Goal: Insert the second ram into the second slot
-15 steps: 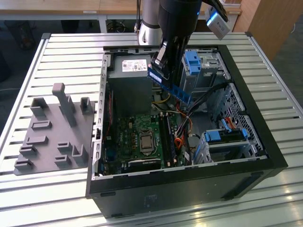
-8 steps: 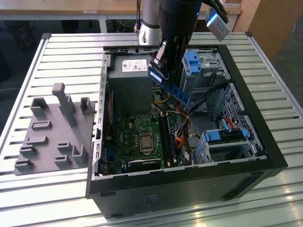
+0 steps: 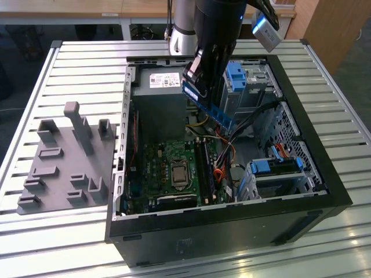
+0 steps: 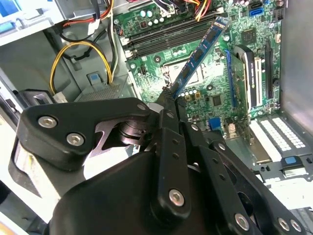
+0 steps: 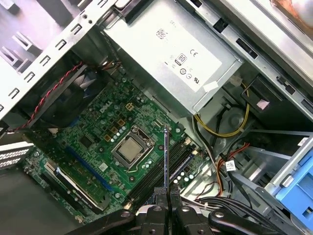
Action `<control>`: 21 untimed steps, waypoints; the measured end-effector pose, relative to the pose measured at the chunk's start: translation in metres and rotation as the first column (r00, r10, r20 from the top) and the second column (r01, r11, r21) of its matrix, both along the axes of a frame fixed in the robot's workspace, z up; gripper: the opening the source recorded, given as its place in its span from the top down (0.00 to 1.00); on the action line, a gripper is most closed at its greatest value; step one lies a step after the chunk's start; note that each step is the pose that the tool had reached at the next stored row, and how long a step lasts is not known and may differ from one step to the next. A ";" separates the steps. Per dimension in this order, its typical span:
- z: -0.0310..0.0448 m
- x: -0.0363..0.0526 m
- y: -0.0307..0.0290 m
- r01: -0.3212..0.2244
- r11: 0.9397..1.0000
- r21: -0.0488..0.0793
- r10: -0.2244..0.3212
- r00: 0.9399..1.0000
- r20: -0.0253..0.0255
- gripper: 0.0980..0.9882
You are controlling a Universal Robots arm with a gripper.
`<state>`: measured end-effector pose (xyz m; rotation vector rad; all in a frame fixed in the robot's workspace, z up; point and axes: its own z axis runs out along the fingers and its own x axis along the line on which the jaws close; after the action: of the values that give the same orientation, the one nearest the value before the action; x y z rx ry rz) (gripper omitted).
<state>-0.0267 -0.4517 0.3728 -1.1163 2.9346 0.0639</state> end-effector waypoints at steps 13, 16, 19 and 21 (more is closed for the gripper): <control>-0.0004 0.0000 0.0000 0.086 0.996 0.000 -0.086 0.996 0.000 0.96; -0.0005 0.0000 0.0000 0.108 0.994 -0.001 -0.108 0.994 0.000 0.96; -0.0007 0.0000 0.0000 0.140 0.990 -0.001 -0.140 0.990 0.000 0.96; -0.0008 0.0000 0.0000 0.163 0.987 -0.001 -0.163 0.987 0.000 0.96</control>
<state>-0.0267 -0.4517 0.3720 -0.8716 3.0132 0.0625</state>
